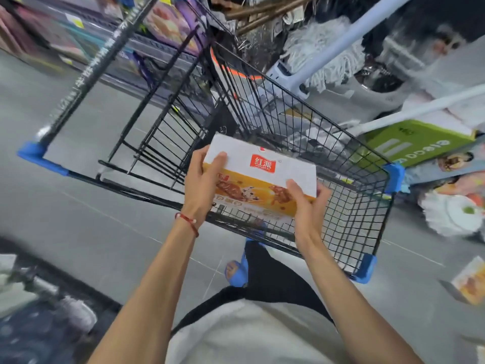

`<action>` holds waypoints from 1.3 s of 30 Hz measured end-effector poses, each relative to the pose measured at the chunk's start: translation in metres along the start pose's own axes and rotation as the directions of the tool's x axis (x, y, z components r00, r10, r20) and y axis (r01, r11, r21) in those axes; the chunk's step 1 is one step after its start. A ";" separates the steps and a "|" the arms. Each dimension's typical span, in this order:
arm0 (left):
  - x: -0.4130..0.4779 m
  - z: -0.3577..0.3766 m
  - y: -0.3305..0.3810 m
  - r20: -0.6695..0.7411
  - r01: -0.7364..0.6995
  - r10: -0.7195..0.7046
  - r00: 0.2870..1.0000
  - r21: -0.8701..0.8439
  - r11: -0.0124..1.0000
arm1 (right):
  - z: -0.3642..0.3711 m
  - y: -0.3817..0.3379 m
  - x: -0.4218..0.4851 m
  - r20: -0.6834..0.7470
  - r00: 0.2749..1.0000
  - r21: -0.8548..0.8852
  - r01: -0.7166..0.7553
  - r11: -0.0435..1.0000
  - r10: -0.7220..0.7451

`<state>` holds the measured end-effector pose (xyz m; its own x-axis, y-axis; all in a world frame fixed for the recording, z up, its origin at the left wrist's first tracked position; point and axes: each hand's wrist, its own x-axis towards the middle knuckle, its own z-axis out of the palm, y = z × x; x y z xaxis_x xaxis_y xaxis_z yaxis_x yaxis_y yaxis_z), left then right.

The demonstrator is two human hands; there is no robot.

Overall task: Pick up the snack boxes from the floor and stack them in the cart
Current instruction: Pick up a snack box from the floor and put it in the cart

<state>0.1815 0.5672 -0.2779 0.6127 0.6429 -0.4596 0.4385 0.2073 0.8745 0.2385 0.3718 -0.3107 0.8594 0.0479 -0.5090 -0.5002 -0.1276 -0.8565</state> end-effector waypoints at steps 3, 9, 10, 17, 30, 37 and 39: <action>0.030 0.003 -0.003 0.003 0.050 -0.050 0.999 0.037 0.998 | 0.010 0.004 0.026 0.033 0.997 -0.014 -0.067 0.998 0.068; 0.082 0.007 -0.031 0.006 0.144 -0.146 0.989 0.133 0.981 | 0.018 0.025 0.062 0.134 0.979 -0.050 -0.149 0.987 0.155; 0.088 0.008 -0.037 0.025 0.159 -0.165 0.986 0.152 0.976 | 0.020 0.032 0.068 0.144 0.974 -0.068 -0.167 0.984 0.175; 0.145 0.019 -0.091 0.139 0.311 -0.352 0.926 0.251 0.917 | 0.037 0.077 0.104 0.111 0.934 -0.185 -0.318 0.930 0.341; 0.207 0.019 -0.194 0.147 0.379 -0.555 0.819 0.587 0.715 | 0.056 0.173 0.137 0.085 0.825 -0.227 -0.530 0.817 0.558; 0.207 0.021 -0.207 0.104 0.362 -0.586 0.803 0.697 0.619 | 0.064 0.191 0.127 -0.003 0.801 -0.287 -0.574 0.767 0.598; 0.205 0.019 -0.206 0.093 0.366 -0.599 0.796 0.714 0.597 | 0.068 0.192 0.125 -0.014 0.808 -0.292 -0.566 0.771 0.588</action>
<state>0.2293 0.6427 -0.5556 0.2858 0.3191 -0.9036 0.9555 -0.1673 0.2432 0.2426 0.4207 -0.5443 0.4020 -0.0503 -0.9143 -0.8410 -0.4153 -0.3469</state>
